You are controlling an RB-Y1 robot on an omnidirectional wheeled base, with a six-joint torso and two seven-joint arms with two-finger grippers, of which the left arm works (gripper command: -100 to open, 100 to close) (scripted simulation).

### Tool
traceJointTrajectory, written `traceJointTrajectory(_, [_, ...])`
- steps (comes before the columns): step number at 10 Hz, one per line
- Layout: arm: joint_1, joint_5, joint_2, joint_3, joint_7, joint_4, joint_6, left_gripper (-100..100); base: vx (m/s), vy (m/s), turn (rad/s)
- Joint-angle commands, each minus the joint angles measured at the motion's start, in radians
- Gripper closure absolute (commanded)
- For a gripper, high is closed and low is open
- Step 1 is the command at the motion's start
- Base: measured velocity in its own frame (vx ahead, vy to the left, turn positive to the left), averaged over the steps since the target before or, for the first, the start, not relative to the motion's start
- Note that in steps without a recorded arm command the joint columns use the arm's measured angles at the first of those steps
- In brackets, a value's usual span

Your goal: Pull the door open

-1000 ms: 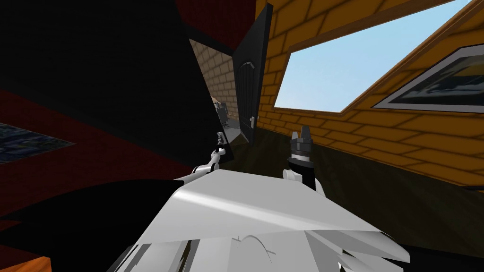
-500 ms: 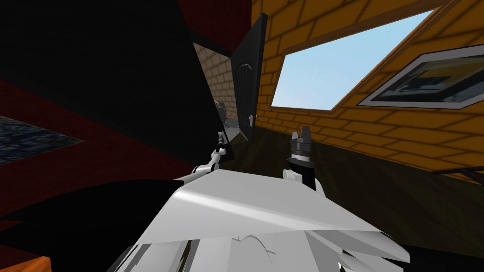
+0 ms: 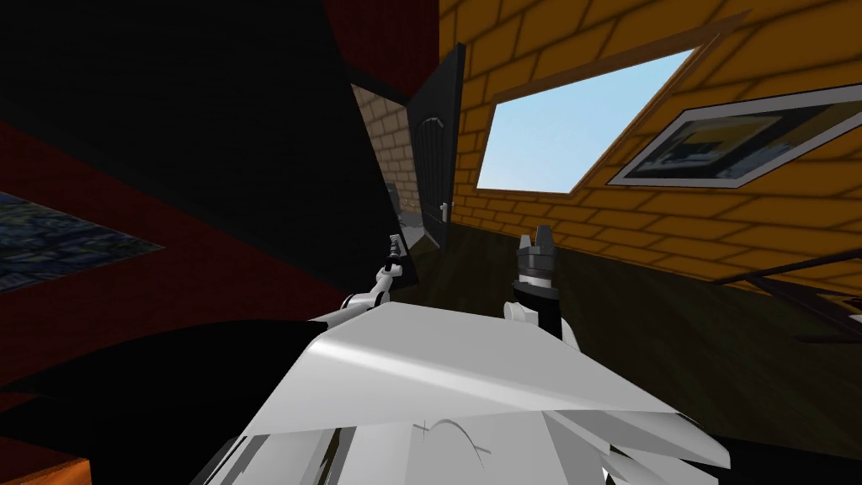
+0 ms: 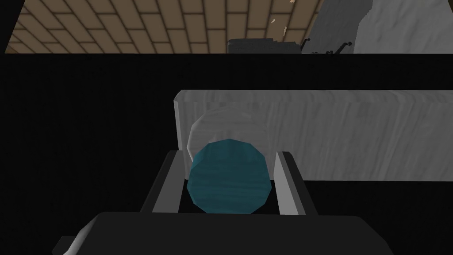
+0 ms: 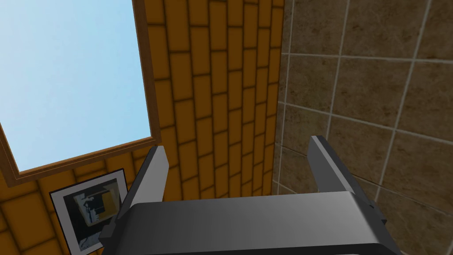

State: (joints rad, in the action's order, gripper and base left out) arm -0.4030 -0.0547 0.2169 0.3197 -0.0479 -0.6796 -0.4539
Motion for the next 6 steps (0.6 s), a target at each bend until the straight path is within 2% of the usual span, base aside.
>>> traceJointTrajectory(1, [0.003, 0.002, 0.006, -0.014, -0.015, 0.003, -0.003, 100, -0.216, 0.054, -0.083])
traceJointTrajectory(3, [0.003, 0.004, 0.010, -0.026, -0.025, 0.004, -0.004, 100, -0.176, 0.031, -0.066])
traceJointTrajectory(4, [0.001, 0.005, 0.006, -0.026, -0.022, 0.005, -0.003, 100, -0.078, -0.004, -0.024])
traceJointTrajectory(6, [0.004, 0.010, 0.009, -0.046, -0.037, 0.005, -0.003, 100, -0.165, 0.052, -0.086])
